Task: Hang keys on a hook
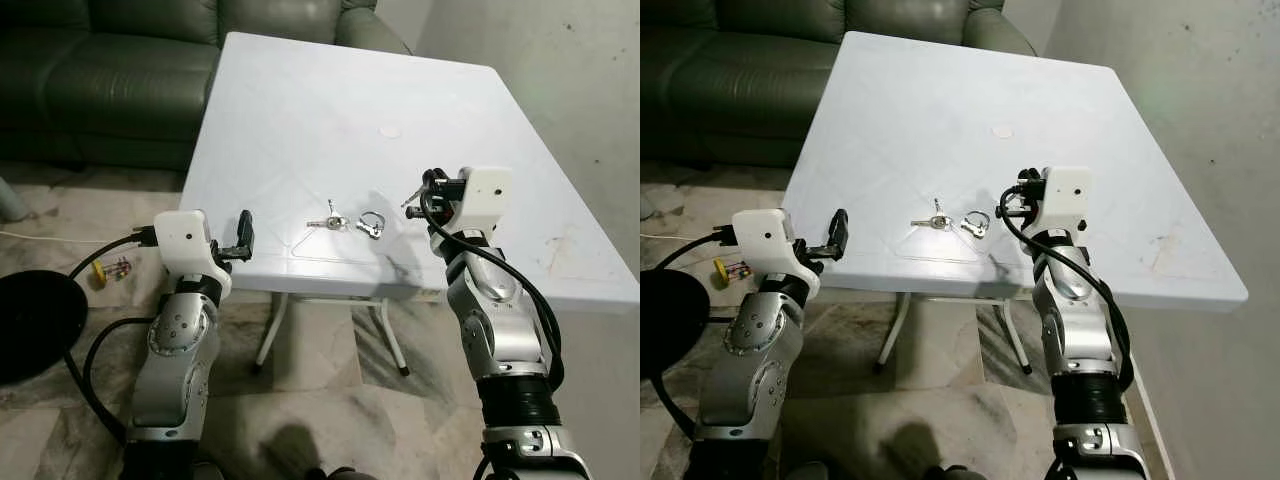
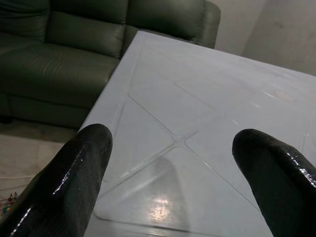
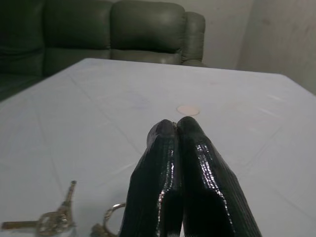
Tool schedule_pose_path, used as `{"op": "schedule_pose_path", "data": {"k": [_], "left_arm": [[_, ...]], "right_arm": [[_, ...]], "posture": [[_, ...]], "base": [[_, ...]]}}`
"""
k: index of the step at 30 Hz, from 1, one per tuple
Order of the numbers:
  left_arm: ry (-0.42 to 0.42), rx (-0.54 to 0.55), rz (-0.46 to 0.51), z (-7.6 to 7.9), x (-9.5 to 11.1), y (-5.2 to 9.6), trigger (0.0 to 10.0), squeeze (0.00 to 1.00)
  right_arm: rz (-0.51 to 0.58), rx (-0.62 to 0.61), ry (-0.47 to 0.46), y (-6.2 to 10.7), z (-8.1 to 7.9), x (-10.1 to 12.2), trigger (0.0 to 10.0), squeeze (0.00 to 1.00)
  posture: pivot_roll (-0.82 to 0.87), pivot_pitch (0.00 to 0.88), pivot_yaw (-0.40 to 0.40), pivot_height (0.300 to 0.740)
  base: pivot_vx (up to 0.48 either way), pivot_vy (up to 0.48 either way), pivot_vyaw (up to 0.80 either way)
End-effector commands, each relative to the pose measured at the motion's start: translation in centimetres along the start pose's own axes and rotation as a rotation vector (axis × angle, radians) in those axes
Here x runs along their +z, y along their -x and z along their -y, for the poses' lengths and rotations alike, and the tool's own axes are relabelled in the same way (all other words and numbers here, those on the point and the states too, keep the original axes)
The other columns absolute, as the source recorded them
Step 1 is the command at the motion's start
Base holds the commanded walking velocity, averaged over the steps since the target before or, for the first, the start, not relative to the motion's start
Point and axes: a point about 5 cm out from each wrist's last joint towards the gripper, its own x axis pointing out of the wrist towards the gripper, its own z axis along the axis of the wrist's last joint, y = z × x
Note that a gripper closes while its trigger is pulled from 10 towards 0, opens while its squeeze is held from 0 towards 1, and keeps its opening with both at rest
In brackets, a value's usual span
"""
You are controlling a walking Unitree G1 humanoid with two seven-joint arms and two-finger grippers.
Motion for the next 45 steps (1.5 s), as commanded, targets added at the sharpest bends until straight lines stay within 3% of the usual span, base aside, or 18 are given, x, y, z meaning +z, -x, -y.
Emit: {"op": "schedule_pose_path", "data": {"k": [1,6,17,34,45], "left_arm": [[0.007,-0.013,0.012,0.3,0.2,-0.2,10.0,0.0],[0.051,-0.036,0.016,0.3,0.2,-1.0,10.0,0.0],[0.011,-0.055,0.012,-0.1,-0.6,-1.8,10.0,0.0],[0.024,-0.03,-0.006,-1.3,-2.2,-1.8,10.0,0.0],[0.066,-0.009,-0.003,-1.8,-2.4,-1.6,10.0,0.0]], "right_arm": [[0.015,-0.01,-0.019,0.2,0.6,0.4,10.0,0.0],[0.027,0.006,-0.038,0.7,1.0,0.2,10.0,0.0],[0.01,0.023,0.032,2.1,1.8,-1.8,10.0,0.0],[-0.003,0.062,0.069,2.5,2.5,-3.4,10.0,0.0],[0.007,-0.001,0.048,2.8,2.5,-3.5,10.0,0.0]], "posture": [[0.09,0.036,-0.134,0.74],[0.08,0.016,-0.121,0.74],[0.07,0.0,-0.097,0.74],[0.06,0.01,-0.08,0.74],[0.06,0.01,-0.091,0.74]], "base": [[0.0,0.0,0.0],[0.0,0.0,0.0],[0.0,0.0,0.0],[0.0,0.0,0.0],[0.0,0.124,0.0]]}}
